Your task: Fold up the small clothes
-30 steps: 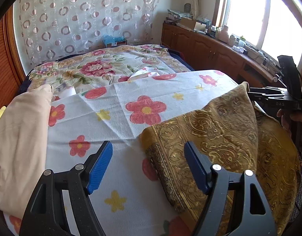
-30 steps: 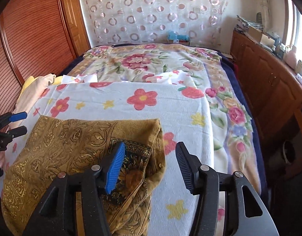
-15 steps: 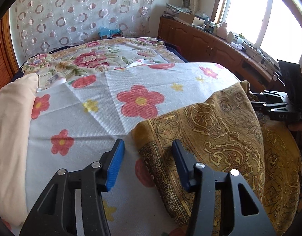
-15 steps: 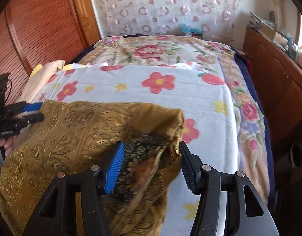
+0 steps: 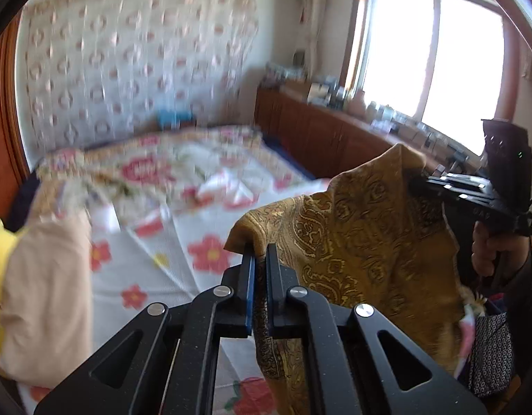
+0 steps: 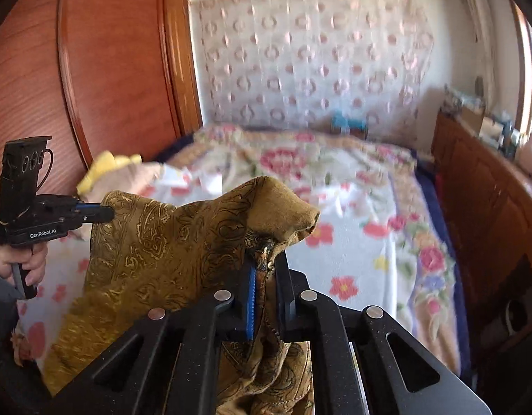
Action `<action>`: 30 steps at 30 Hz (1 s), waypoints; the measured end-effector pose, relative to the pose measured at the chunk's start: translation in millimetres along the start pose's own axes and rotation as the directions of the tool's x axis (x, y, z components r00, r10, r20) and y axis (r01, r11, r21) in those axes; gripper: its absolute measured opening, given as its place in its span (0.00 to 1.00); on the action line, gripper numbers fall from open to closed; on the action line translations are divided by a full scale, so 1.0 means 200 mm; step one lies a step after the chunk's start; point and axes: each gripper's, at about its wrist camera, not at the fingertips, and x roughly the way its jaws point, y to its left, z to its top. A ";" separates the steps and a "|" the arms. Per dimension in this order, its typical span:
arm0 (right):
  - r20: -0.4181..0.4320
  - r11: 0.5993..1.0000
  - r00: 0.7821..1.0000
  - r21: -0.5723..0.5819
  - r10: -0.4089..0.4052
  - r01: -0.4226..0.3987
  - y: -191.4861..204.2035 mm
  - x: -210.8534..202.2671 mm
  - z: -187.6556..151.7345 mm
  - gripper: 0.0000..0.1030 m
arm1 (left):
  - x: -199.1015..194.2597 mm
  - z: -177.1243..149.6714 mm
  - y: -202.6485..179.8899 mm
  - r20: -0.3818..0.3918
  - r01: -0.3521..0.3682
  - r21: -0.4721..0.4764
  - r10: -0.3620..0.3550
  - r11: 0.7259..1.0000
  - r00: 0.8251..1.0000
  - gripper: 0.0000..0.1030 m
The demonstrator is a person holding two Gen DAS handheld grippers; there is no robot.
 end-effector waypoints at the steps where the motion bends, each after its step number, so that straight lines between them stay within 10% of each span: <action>1: 0.042 1.000 0.999 -0.007 -0.010 0.010 0.03 -0.09 0.04 0.08 | -0.12 0.05 -0.03 0.048 -0.004 0.017 0.004 1.000 0.999 0.06; 11: 0.374 0.997 0.927 -0.074 0.017 0.012 0.29 -0.89 0.29 0.08 | -1.06 0.25 -0.16 0.385 -0.101 0.106 0.053 0.989 0.921 0.06; 19: 0.445 0.985 0.887 -0.166 0.125 -0.055 0.47 -1.16 0.29 0.08 | -1.41 0.21 -0.09 0.498 -0.156 0.104 0.084 0.982 0.863 0.06; 24: 0.430 0.978 0.888 -0.188 0.161 -0.086 0.35 -1.14 0.27 0.08 | -1.31 0.21 0.03 0.485 -0.196 0.081 0.133 0.977 0.864 0.06; 30: 0.296 0.987 0.952 -0.159 0.079 -0.033 0.27 -0.57 0.40 0.10 | -0.46 0.22 0.52 0.232 -0.270 -0.033 0.270 0.962 0.934 0.13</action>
